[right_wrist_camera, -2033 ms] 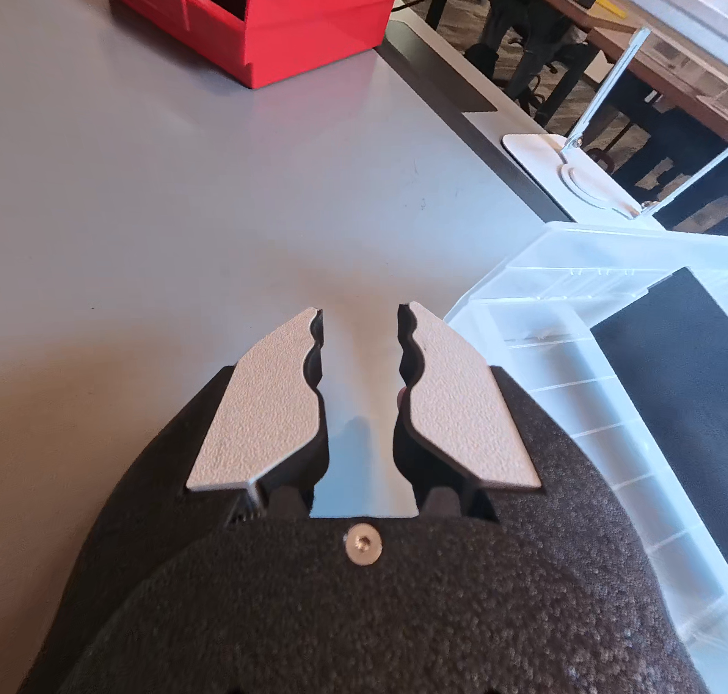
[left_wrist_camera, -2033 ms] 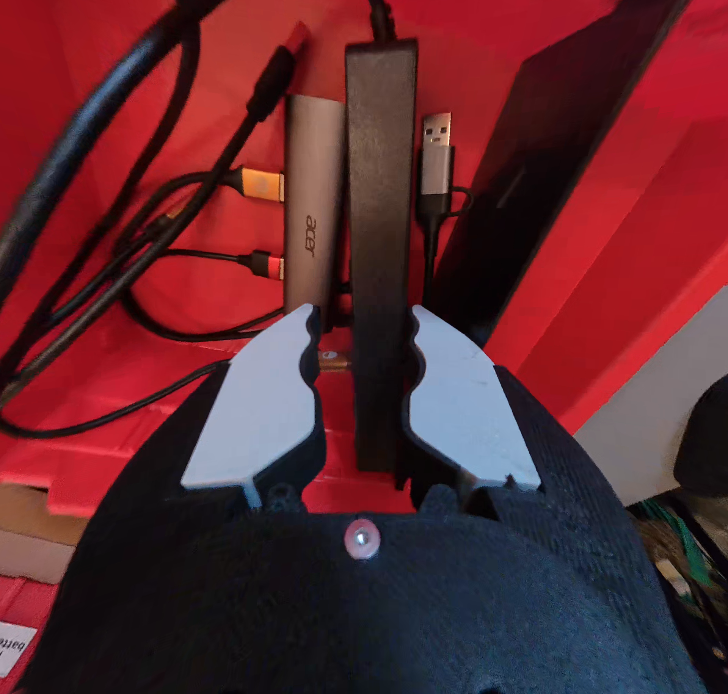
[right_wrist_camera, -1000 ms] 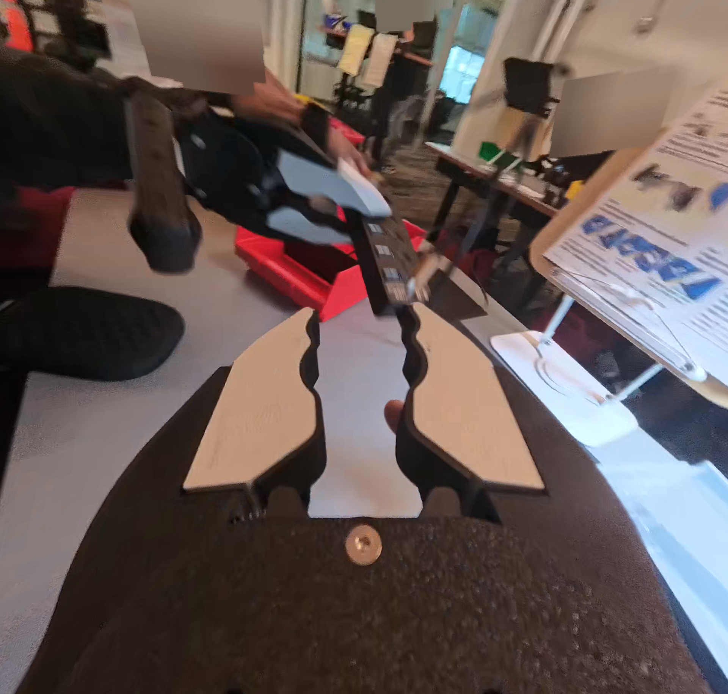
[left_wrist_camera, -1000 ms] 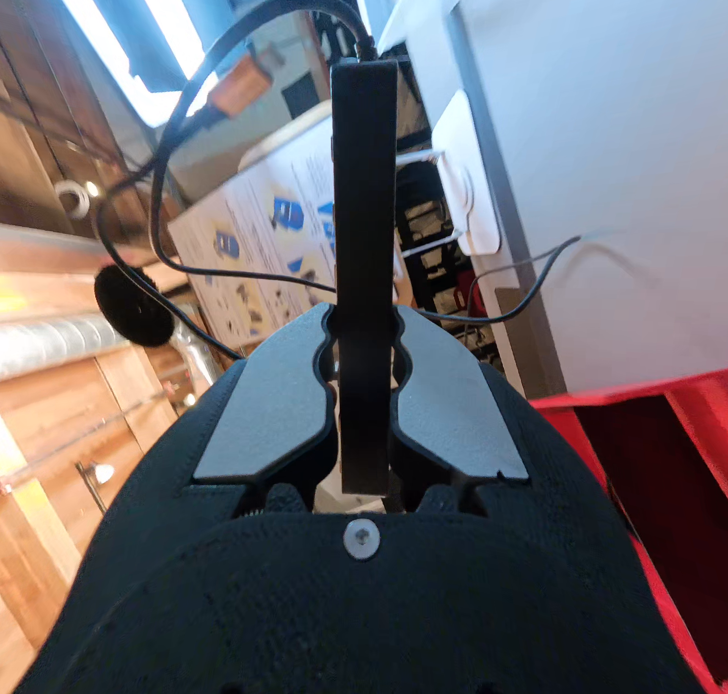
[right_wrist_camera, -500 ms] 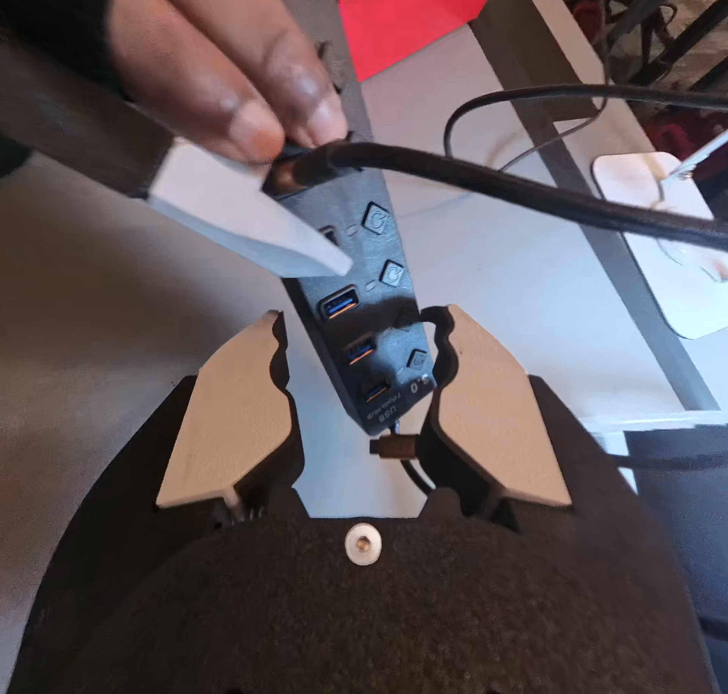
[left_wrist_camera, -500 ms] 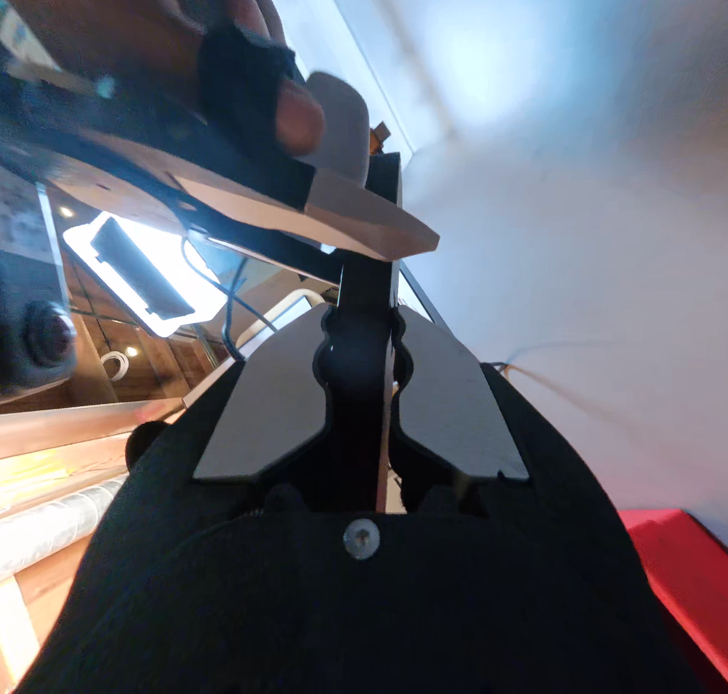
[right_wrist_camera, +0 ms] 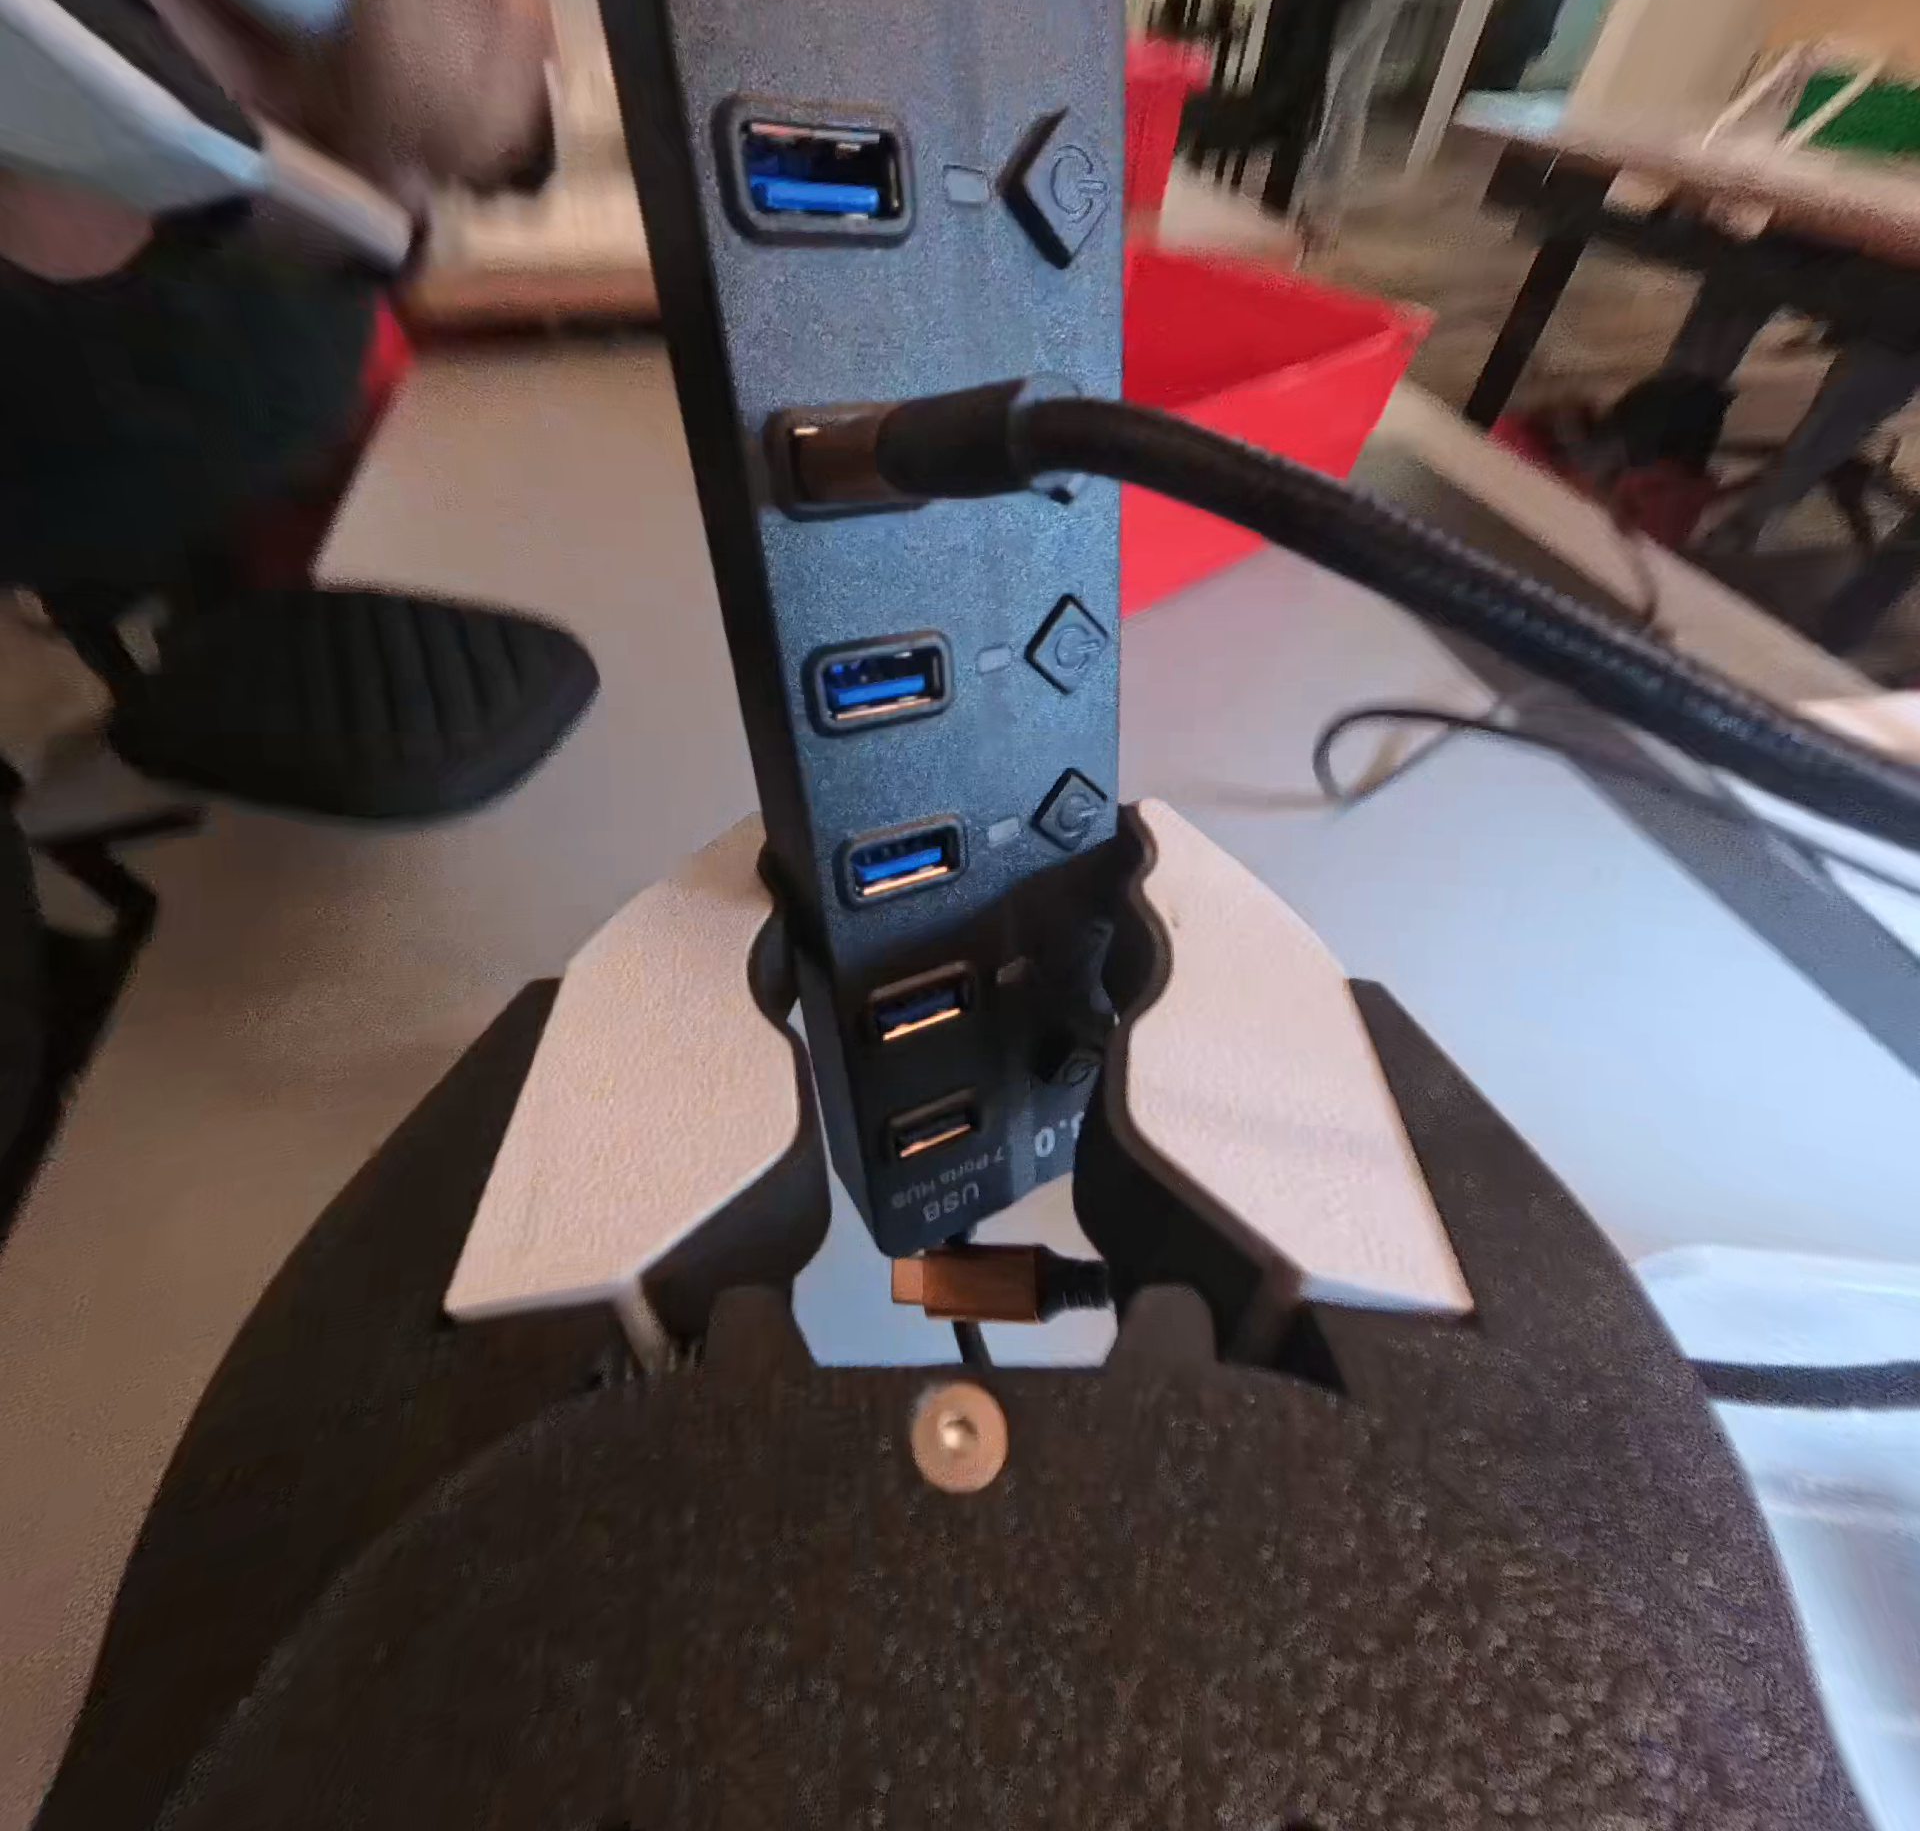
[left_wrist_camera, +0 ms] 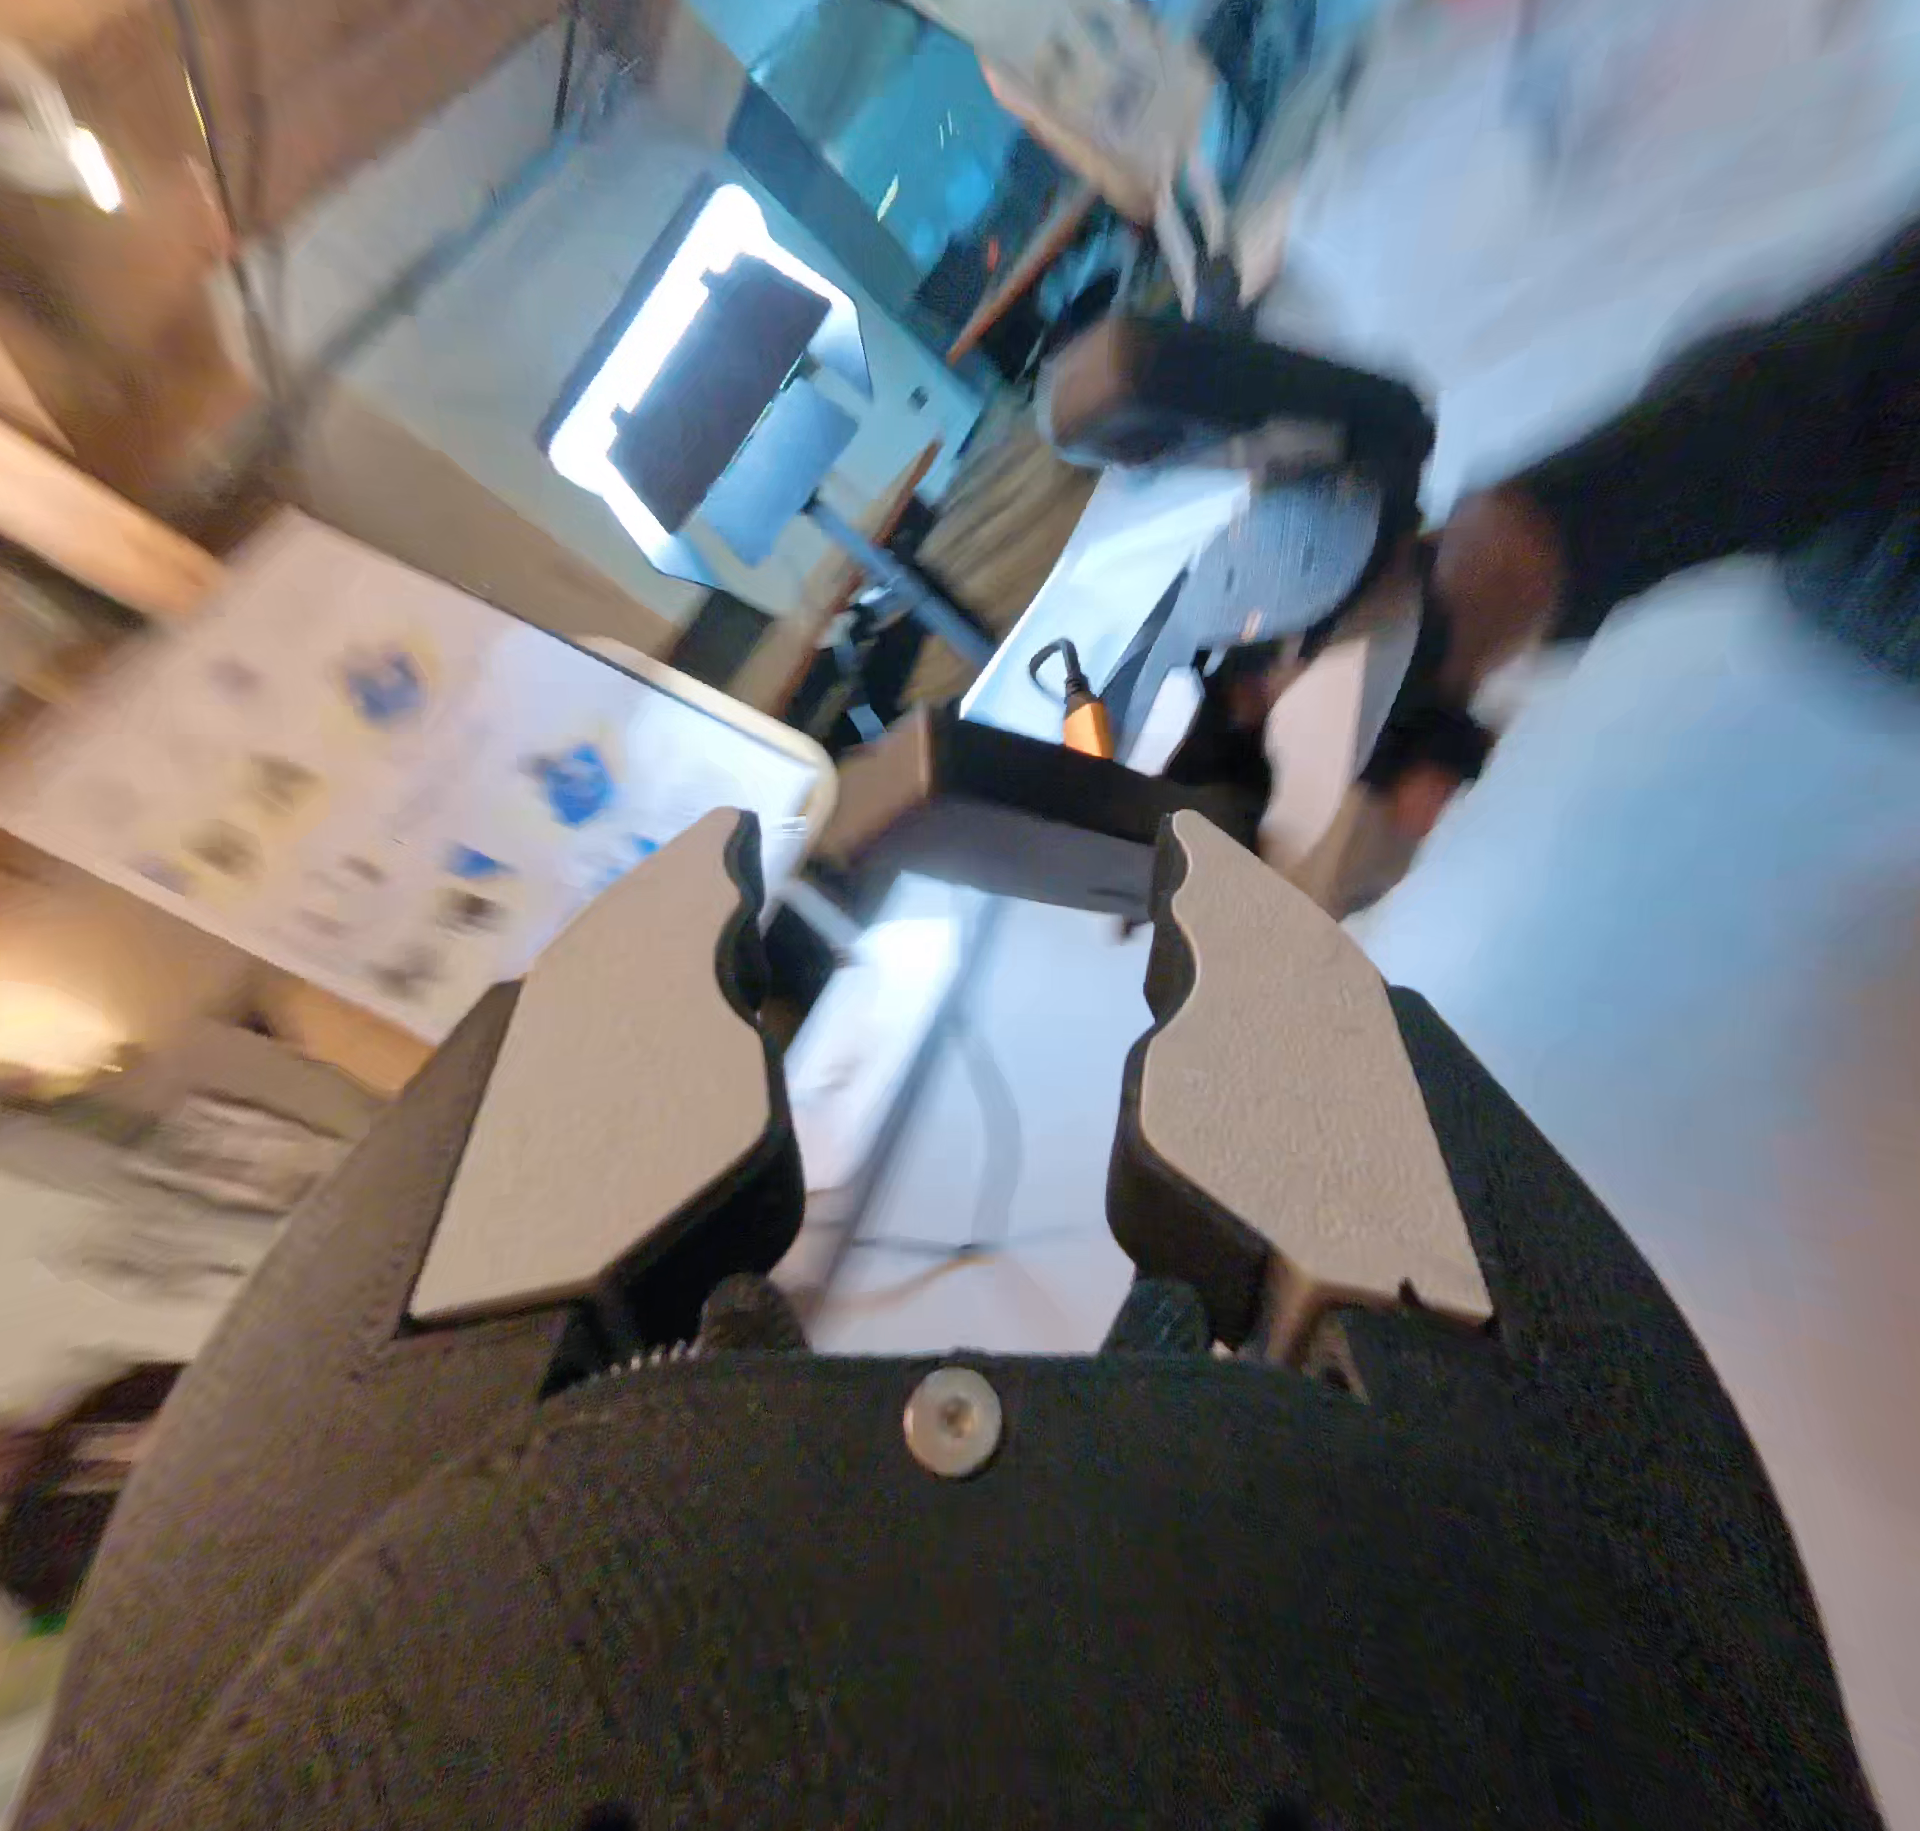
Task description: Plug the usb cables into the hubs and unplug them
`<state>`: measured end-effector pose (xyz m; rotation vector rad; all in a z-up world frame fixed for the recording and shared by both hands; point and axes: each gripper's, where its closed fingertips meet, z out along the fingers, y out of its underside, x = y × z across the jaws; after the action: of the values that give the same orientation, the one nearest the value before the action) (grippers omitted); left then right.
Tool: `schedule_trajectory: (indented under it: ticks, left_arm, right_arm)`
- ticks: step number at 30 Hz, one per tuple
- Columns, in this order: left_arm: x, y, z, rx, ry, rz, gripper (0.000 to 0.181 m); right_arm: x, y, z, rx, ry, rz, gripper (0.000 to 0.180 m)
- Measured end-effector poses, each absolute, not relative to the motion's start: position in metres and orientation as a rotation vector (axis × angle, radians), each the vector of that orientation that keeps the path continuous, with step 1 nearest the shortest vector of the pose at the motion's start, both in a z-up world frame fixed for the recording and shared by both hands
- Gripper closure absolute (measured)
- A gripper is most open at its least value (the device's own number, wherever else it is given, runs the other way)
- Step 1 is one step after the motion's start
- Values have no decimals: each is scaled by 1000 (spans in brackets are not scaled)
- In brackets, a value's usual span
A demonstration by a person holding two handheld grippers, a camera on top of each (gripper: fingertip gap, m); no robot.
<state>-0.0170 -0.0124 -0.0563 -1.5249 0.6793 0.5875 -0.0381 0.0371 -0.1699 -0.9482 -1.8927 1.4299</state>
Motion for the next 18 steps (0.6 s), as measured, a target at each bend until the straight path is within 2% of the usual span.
schedule_trajectory:
  ticks: [3,5,8,10,11,15,18]
  left_arm:
    - [-24,-13,-49,-1519,356,-32,108]
    - [-25,2,-67,-1557,318,-160,101]
    - [-2,22,-99,-1642,457,-180,97]
    - [5,29,-121,-1733,574,-120,106]
    - [6,30,-125,-1738,623,-82,117]
    - [-1,32,-125,-1695,599,-106,118]
    - [-38,33,-133,-1736,486,-32,119]
  right_arm:
    - [-38,32,-131,-858,-1705,1522,122]
    - [-40,20,-127,-856,-1698,1486,122]
    - [-43,-1,-143,-872,-1784,1384,122]
    - [-43,-8,-158,-863,-1862,1277,122]
    - [-42,-9,-163,-848,-1881,1225,122]
    - [-43,2,-165,-903,-1891,1149,121]
    - [-36,6,-173,-961,-1966,1108,108]
